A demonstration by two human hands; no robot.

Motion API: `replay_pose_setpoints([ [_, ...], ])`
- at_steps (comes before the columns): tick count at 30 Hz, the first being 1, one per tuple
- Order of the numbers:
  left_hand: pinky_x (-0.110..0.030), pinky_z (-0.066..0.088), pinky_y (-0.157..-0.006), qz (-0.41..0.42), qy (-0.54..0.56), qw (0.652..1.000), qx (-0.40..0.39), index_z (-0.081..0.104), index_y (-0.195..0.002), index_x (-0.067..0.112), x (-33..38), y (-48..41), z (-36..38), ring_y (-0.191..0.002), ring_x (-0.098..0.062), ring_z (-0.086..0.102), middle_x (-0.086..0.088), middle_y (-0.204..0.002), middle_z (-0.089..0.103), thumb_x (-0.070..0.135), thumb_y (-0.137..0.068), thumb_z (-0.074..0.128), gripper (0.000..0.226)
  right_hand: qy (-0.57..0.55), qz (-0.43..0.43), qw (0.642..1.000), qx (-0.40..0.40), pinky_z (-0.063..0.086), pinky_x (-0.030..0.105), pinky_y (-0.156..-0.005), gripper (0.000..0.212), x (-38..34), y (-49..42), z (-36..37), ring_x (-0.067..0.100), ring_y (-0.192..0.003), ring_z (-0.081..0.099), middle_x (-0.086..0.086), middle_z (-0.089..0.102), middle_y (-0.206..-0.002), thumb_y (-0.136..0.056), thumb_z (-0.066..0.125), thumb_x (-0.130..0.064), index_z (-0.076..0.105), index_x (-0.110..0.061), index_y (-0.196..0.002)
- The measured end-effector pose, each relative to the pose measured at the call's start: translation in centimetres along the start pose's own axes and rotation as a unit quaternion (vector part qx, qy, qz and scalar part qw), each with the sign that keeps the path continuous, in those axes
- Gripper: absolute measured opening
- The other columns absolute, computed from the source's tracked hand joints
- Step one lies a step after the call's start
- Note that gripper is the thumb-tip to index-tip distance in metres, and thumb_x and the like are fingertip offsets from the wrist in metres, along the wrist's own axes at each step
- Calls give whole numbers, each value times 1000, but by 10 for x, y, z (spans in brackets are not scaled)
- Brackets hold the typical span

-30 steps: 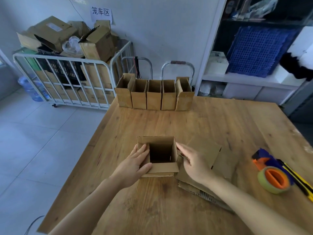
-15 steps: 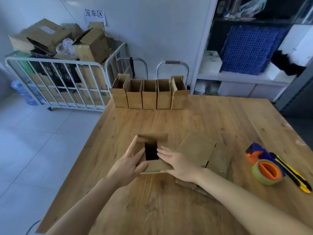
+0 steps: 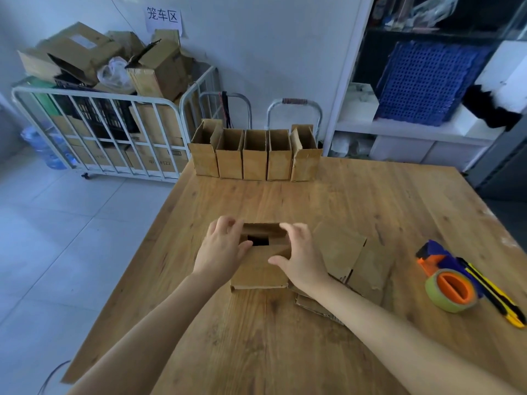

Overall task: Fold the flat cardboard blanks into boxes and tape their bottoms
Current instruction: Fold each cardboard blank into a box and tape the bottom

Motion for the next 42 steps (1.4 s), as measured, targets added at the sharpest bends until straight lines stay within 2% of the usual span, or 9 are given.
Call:
replay_pose_setpoints([
  [2, -26, 43, -92, 13, -20, 1000, 7, 49, -130, 22, 1, -2, 2, -120, -16, 41, 1, -131, 38, 38, -96, 50, 37, 29, -25, 999, -5, 34, 28, -105, 88, -1, -1, -1, 16, -135, 29, 0, 22, -152, -81, 72, -37, 18, -23, -149],
  [5, -27, 51, -76, 71, -48, 996, 11, 64, -103, 13, -1, 4, 12, -97, -19, 57, -1, -116, 53, 27, -95, 56, 18, 58, -60, 993, -79, 28, 39, -115, 78, 2, -3, 3, 10, -146, 8, -7, 16, -159, -90, 61, -36, 15, -24, -152],
  [8, -37, 49, -92, 130, -68, 989, 31, 69, -101, 8, -8, 16, 25, -99, -27, 67, -5, -110, 68, 10, -86, 67, 15, 89, -111, 987, -78, 31, 40, -115, 54, 6, 4, 10, 13, -146, 17, -2, 34, -153, -97, 52, -30, 35, -17, -147],
  [11, -40, 28, -109, 154, -119, 981, 18, 57, -130, 7, -12, 26, 36, -127, -25, 52, -7, -133, 58, 19, -93, 58, 39, 133, -162, 977, -43, 35, 45, -112, 50, 12, 13, 18, 25, -140, 33, 11, 42, -147, -96, 54, -25, 44, -4, -140],
  [16, -28, -6, -114, 127, -132, 980, -75, 13, -152, 13, -13, 29, 44, -141, -9, -7, 2, -156, 4, 46, -99, 18, 63, 169, -164, 968, -84, 13, 40, -120, 59, 18, 16, 27, 22, -148, 11, 9, 18, -158, -100, 42, -31, 23, -5, -149],
  [29, -21, -3, -110, 135, -140, 973, -122, 2, -153, 10, 14, 14, 52, -139, -10, -19, -2, -161, -4, 37, -104, 24, 60, 150, -75, 977, -134, 13, 33, -119, 56, 26, 19, -7, 15, -148, 6, 3, 16, -160, -102, 37, -35, 24, -10, -150],
  [36, -32, 8, -121, 106, -147, 972, -147, 21, -151, 8, 25, 0, 50, -148, -18, 9, -3, -159, 17, 55, -99, 17, 70, 124, 69, 988, -54, 18, 33, -117, 48, 99, 24, -64, 20, -145, 21, 7, 30, -154, -101, 44, -19, 33, -10, -147],
  [39, -29, 38, -104, 109, -185, 969, -122, 53, -122, 14, 42, -6, 47, -121, -20, 47, 0, -121, 54, 49, -95, 11, 60, 143, 166, 975, -28, 27, 32, -112, 48, 148, 35, -94, 24, -138, 33, 11, 38, -149, -99, 47, -17, 37, -5, -144],
  [42, -33, 38, -106, 69, -216, 967, -115, 51, -123, 9, 57, -5, 57, -119, -22, 47, -6, -121, 53, 43, -100, 16, 54, 174, 242, 954, -21, 39, 38, -104, 43, 195, 49, -113, 31, -127, 45, 16, 47, -139, -96, 50, -17, 46, 0, -135],
])
Point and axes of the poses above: each hand's wrist, its own y-axis away from the middle knuckle, its own z-axis out of the palm, x = y × z, the point moved 4 cm from there along -y, towards the middle knuckle
